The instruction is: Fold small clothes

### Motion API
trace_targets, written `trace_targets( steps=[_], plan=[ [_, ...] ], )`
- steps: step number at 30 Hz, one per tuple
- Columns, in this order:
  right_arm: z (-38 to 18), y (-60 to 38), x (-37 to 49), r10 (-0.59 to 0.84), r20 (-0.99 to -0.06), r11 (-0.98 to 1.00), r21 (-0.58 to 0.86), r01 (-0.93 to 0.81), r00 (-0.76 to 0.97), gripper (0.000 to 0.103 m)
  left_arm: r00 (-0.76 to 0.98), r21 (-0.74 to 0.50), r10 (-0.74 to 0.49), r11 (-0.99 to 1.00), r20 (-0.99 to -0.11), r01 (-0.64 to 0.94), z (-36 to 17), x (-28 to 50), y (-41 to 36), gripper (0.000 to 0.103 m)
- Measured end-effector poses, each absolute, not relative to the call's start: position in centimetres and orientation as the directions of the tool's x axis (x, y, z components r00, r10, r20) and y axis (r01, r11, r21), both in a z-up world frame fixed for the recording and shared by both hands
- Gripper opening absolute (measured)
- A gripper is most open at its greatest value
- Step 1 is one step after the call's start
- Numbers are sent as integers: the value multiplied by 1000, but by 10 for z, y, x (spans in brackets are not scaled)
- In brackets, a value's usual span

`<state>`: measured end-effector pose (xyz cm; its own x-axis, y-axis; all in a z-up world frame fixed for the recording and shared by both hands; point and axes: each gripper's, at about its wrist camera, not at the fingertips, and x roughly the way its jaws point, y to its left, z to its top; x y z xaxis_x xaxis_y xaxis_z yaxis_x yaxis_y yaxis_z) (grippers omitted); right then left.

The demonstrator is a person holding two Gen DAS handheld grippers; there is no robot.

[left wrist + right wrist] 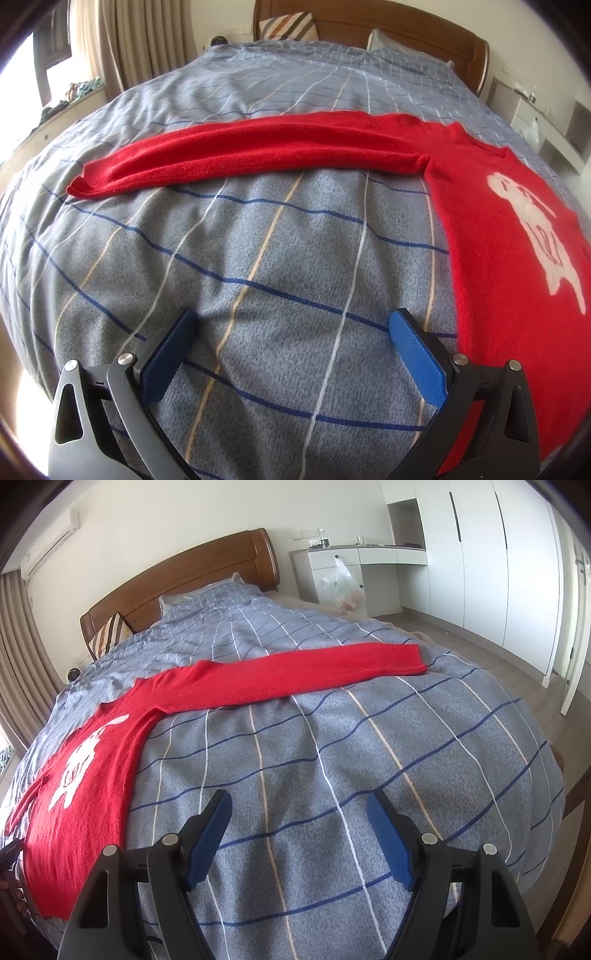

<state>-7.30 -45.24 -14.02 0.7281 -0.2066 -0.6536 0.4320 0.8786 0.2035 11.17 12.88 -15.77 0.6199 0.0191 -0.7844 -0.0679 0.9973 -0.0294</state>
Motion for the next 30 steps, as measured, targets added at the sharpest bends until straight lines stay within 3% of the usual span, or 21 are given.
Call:
trace_targets(
  steps=[6, 12, 17, 22, 27, 30],
  plan=[
    [-142, -456, -72, -198, -660, 874, 215, 435, 725, 75, 652, 13, 55, 998, -756, -69, -155, 106, 123, 103],
    [-143, -460, -74, -150, -659, 868, 268, 417, 737, 75, 715, -34, -13, 999, -699, -15, -139, 84, 124, 103],
    [-143, -472, -60, 9, -650, 864, 388, 322, 760, 77, 739, -29, -18, 1000, -673, -1, -135, 79, 123, 103],
    [-132, -534, -36, 136, -548, 713, 633, 303, 825, 77, 740, -82, -23, 996, -672, -44, -137, 87, 136, 103],
    [-146, -599, -16, 97, -577, 554, 708, 437, 811, 76, 736, -138, -14, 985, -677, -108, -140, 88, 153, 103],
    [-159, -628, -10, 89, -576, 435, 756, 488, 812, 65, 734, -157, -10, 979, -679, -132, -142, 88, 159, 103]
  ],
)
